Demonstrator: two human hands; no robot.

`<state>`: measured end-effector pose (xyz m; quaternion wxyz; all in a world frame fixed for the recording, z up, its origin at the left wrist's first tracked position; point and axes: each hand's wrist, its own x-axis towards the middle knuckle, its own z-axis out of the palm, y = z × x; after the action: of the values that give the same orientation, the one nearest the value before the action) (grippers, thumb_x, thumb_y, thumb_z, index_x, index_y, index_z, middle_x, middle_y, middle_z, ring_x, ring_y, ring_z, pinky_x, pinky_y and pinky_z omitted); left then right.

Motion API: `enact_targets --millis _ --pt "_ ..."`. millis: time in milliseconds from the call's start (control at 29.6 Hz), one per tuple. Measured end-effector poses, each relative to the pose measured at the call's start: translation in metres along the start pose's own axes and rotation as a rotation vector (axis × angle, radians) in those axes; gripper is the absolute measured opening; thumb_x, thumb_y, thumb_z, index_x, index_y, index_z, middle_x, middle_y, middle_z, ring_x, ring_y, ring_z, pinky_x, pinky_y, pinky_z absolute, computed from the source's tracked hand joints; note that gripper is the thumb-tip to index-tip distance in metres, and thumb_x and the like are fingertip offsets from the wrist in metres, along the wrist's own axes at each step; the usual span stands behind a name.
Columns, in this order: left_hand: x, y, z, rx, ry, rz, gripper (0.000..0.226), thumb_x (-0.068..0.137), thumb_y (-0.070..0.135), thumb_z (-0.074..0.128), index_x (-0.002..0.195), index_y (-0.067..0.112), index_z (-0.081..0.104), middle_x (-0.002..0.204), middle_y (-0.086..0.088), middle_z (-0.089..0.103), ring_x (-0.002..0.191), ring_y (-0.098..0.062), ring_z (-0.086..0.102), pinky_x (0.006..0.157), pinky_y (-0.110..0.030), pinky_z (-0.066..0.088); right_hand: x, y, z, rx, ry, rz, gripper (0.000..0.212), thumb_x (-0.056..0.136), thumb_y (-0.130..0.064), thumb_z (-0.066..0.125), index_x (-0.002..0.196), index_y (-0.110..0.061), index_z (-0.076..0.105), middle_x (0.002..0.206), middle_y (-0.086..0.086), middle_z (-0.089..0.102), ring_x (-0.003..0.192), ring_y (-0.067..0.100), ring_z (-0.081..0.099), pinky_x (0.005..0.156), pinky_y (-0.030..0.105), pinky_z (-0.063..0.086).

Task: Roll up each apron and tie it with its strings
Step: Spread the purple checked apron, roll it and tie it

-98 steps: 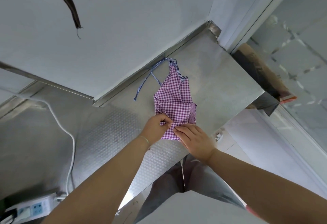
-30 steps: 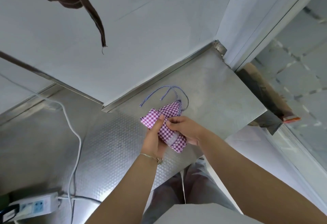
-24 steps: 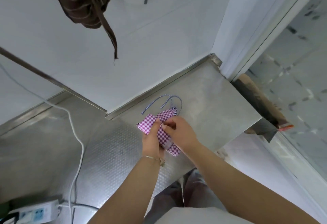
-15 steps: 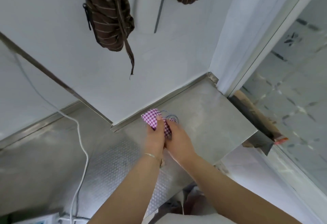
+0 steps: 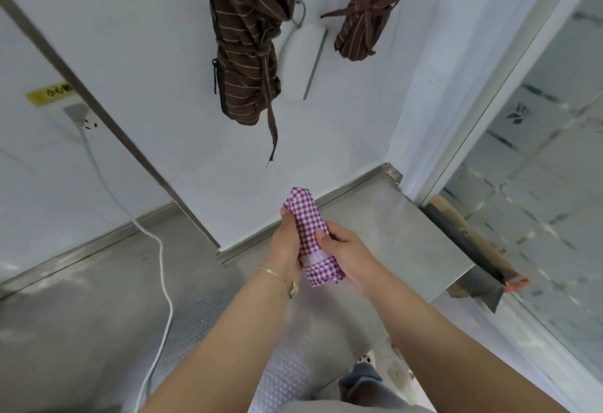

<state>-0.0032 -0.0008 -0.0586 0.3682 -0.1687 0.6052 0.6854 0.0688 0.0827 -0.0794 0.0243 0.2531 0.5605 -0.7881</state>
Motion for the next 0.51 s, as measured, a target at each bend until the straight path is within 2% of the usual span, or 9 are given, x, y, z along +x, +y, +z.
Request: enact_targets --millis 101,203,237,304,372,439,507 --pt "-0.008 -0.006 0.005 0.007 -0.031 0.072 0.054 0.099 0.055 0.027 0.109 0.011 0.058 0.097 -0.011 0.068 0.086 -0.022 0.067 0.076 -0.035 0.055 -0.002 -0.012 -0.003 0.205 -0.044 0.063 0.023 0.100 -0.014 0.046 0.112 -0.004 0.062 0.099 0.015 0.069 0.083 0.026 0.068 0.076 0.038 0.059" --pt "-0.011 -0.012 0.004 0.095 0.019 0.197 0.056 0.096 0.060 0.028 0.120 0.017 0.055 0.107 -0.007 0.068 0.095 -0.022 0.067 0.088 -0.040 0.054 -0.005 -0.016 0.002 0.239 -0.083 0.095 0.029 0.103 -0.018 0.041 0.115 -0.004 0.063 0.100 0.013 0.071 0.085 0.025 0.070 0.072 0.034 0.059" --pt "-0.011 -0.010 0.003 0.146 0.046 0.239 0.052 0.096 0.060 0.030 0.117 0.019 0.054 0.107 -0.006 0.067 0.096 -0.022 0.066 0.090 -0.042 0.053 -0.003 -0.016 0.005 0.174 -0.058 0.083 0.030 0.103 -0.020 0.040 0.115 -0.005 0.063 0.103 0.013 0.071 0.090 0.026 0.069 0.076 0.035 0.058" --pt "-0.014 -0.006 0.002 0.263 0.085 0.341 0.041 0.097 0.057 0.033 0.107 0.022 0.051 0.101 -0.001 0.065 0.095 -0.020 0.064 0.088 -0.040 0.052 0.002 -0.014 0.010 -0.109 0.081 -0.035 0.025 0.103 -0.023 0.042 0.109 -0.011 0.064 0.107 0.012 0.070 0.097 0.026 0.067 0.085 0.035 0.055" --pt "-0.021 -0.004 0.003 0.439 0.094 0.475 0.036 0.099 0.051 0.034 0.113 0.021 0.047 0.094 0.010 0.059 0.090 -0.016 0.061 0.079 -0.032 0.048 0.006 -0.016 0.012 -0.350 0.258 -0.187 0.015 0.101 -0.019 0.045 0.103 -0.022 0.059 0.102 0.006 0.069 0.093 0.021 0.066 0.082 0.032 0.054" --pt "-0.028 -0.002 0.005 0.609 0.099 0.603 0.037 0.100 0.047 0.035 0.127 0.022 0.040 0.095 0.016 0.057 0.086 -0.012 0.061 0.070 -0.028 0.045 0.005 -0.023 0.012 -0.420 0.288 -0.250 0.019 0.100 -0.013 0.044 0.096 -0.021 0.060 0.089 0.002 0.068 0.078 0.015 0.064 0.068 0.024 0.051" --pt "-0.029 -0.002 0.004 0.744 0.102 0.698 0.041 0.101 0.042 0.035 0.137 0.024 0.032 0.112 0.008 0.060 0.090 -0.016 0.062 0.070 -0.029 0.046 0.001 -0.033 0.009 -0.257 0.205 -0.193 0.027 0.103 -0.020 0.041 0.097 -0.011 0.066 0.084 0.007 0.069 0.069 0.017 0.061 0.062 0.023 0.050"
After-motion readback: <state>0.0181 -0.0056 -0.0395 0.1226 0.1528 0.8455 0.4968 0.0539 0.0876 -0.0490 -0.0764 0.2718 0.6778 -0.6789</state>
